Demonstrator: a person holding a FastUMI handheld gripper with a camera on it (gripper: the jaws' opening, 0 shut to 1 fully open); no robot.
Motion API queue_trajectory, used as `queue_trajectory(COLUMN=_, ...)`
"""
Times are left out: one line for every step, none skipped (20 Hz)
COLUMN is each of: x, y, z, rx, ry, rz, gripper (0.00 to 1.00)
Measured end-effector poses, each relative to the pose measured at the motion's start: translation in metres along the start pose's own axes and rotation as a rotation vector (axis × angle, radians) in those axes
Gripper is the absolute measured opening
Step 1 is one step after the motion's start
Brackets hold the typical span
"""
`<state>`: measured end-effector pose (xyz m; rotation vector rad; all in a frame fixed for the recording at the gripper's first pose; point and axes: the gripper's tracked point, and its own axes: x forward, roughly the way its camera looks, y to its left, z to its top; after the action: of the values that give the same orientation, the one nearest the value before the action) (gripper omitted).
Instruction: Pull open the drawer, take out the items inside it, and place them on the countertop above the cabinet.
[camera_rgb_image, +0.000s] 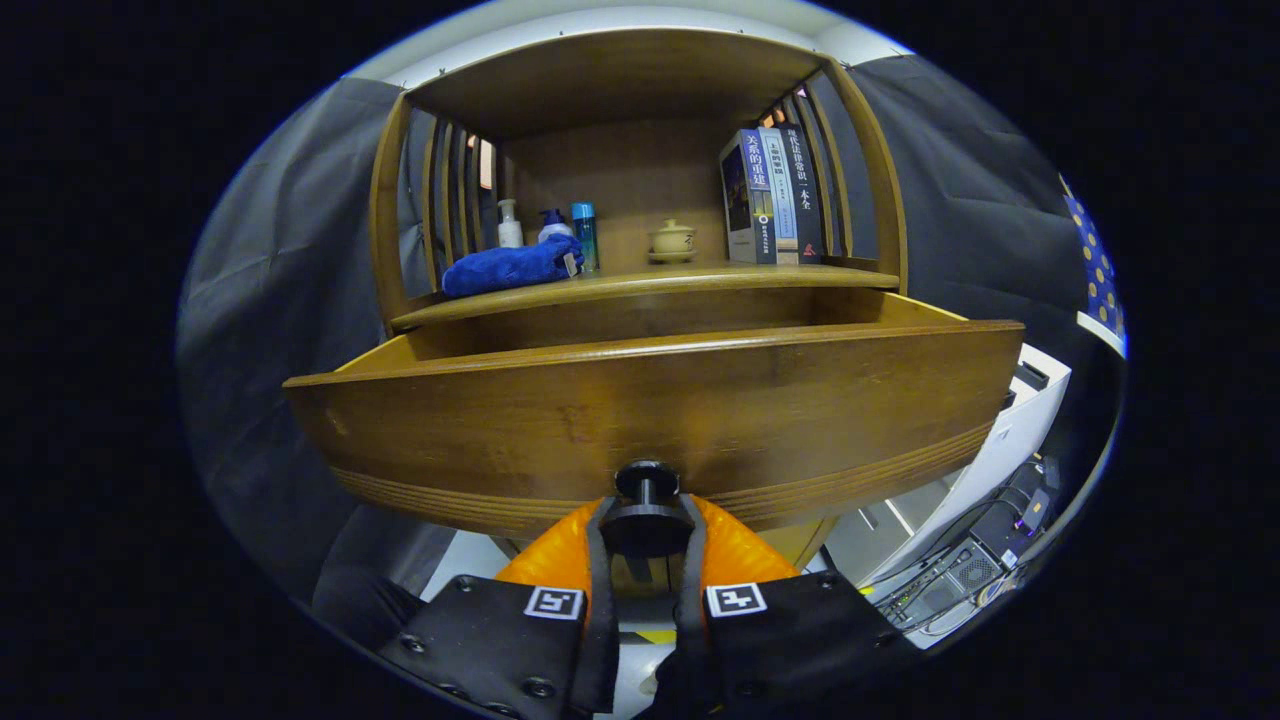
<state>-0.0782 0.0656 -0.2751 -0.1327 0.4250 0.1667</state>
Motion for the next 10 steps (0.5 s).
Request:
queue_trajectory(x=-0.0035, y=0.0003, z=-0.0016, rx=0.008, ry=-0.002, rz=0.001, gripper=0.31)
queue_trajectory(x=-0.0072, y=0.0011, z=-0.0034, rx=0.012, ry=-0.003, rz=0.003, gripper=0.31)
queue_trajectory(x=-0.0086, y=0.0015, z=-0.0034, rx=0.009, ry=-0.004, rz=0.003, gripper=0.31)
queue_trajectory(x=-0.0089, y=0.0013, z=-0.0048, rx=0.003, ry=0.004, rz=0.002, gripper=0.31)
queue_trajectory(x=-0.0087, y=0.0021, z=-0.0052, rx=0.005, ry=0.008, rz=0.002, gripper=0.31)
queue_trajectory(x=-0.0080, y=0.0022, z=-0.0055, rx=0.000, ry=0.018, rz=0.004, gripper=0.37)
queue_trajectory(x=-0.0082, y=0.0025, z=-0.0060, rx=-0.008, ry=0.032, rz=0.008, gripper=0.42)
queue_trajectory(x=-0.0087, y=0.0011, z=-0.0060, rx=-0.020, ry=0.048, rz=0.008, gripper=0.46)
queue_trajectory(x=-0.0099, y=-0.0003, z=-0.0042, rx=-0.031, ry=0.060, rz=0.006, gripper=0.51)
queue_trajectory(x=-0.0109, y=0.0002, z=0.0015, rx=-0.031, ry=0.057, rz=0.009, gripper=0.61)
